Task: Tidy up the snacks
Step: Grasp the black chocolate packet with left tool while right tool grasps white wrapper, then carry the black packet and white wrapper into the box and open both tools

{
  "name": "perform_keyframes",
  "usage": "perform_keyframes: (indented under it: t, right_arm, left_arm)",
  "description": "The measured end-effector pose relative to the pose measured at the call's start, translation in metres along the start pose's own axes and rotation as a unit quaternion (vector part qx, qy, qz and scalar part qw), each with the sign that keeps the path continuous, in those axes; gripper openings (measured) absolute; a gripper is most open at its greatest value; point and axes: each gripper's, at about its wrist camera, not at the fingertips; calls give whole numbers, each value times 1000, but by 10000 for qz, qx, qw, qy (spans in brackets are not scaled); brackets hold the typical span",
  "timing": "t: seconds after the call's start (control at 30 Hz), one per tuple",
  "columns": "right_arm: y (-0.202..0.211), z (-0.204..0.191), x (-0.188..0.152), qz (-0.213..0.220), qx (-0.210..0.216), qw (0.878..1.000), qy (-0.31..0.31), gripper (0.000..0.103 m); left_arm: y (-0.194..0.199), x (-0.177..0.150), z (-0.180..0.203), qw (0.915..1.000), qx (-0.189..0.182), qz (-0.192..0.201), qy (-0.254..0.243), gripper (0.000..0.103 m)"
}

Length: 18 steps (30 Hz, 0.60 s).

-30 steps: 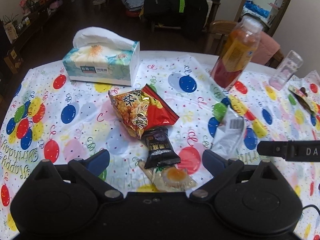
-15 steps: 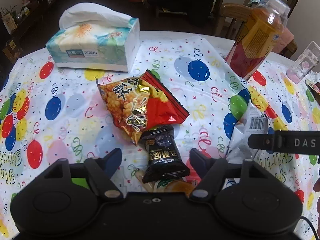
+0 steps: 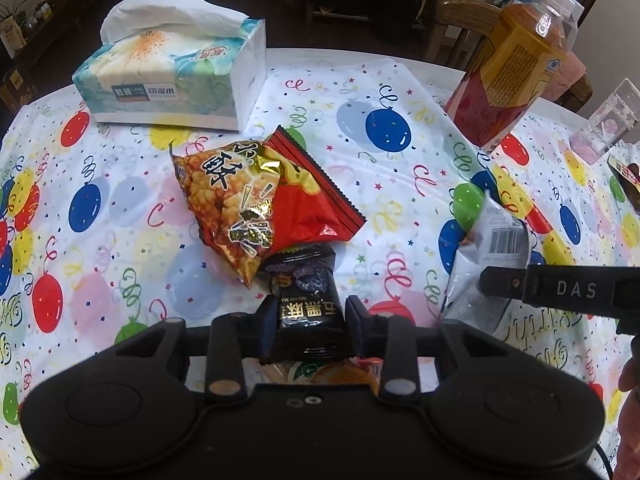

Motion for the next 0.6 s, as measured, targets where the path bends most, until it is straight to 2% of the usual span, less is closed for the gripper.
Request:
perform_keyframes:
  t: [0.17, 0.6]
  right_arm:
    - [5, -2, -3, 106, -103, 9999, 50, 22]
    - [46, -9, -26, 307, -12, 9991, 279, 20]
  left_arm:
    - [3, -1, -1, 10000, -68, 1, 0, 30]
    - [31, -17, -1, 9997, -188, 104, -125, 30]
Point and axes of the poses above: each gripper's, at about its wrist camera, not at the fingertips, and y roughly against the way its jaws point, z to its right, x to its top, and after that the axes turned 15 degrees about -z, right-handed
